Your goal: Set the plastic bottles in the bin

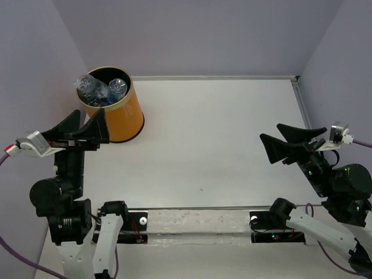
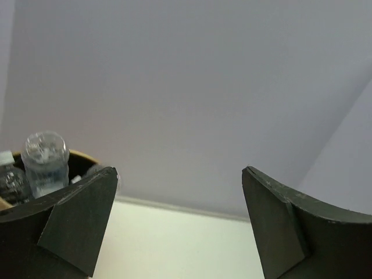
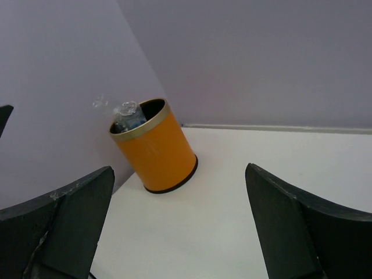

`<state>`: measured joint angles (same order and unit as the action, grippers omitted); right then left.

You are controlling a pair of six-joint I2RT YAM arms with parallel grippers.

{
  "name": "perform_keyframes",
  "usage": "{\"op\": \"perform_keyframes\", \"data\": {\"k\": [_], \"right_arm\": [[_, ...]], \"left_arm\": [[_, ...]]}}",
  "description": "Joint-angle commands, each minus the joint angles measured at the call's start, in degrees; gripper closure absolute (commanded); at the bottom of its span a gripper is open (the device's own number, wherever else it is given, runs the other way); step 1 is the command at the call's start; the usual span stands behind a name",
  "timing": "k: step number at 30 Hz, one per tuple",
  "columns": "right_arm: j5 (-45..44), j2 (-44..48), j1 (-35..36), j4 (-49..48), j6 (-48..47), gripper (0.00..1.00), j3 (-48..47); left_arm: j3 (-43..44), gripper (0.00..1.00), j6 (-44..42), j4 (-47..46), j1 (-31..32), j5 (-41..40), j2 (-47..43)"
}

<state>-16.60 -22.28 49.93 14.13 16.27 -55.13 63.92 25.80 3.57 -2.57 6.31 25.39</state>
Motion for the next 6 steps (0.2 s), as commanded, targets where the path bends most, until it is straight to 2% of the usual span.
{"op": "perform_keyframes", "data": {"k": [1, 6], "right_arm": [[-6.07, 2.15, 0.25, 3.97, 0.69, 0.0, 2.04], [-6.25, 1.9, 0.25, 4.41, 1.22, 0.0, 1.0]], "left_arm": [[-7.4, 0.01, -1.9, 7.49, 1.16, 11.61, -0.68], [-11.27, 0.01, -2.51, 9.08, 1.78, 13.73, -2.71]]}}
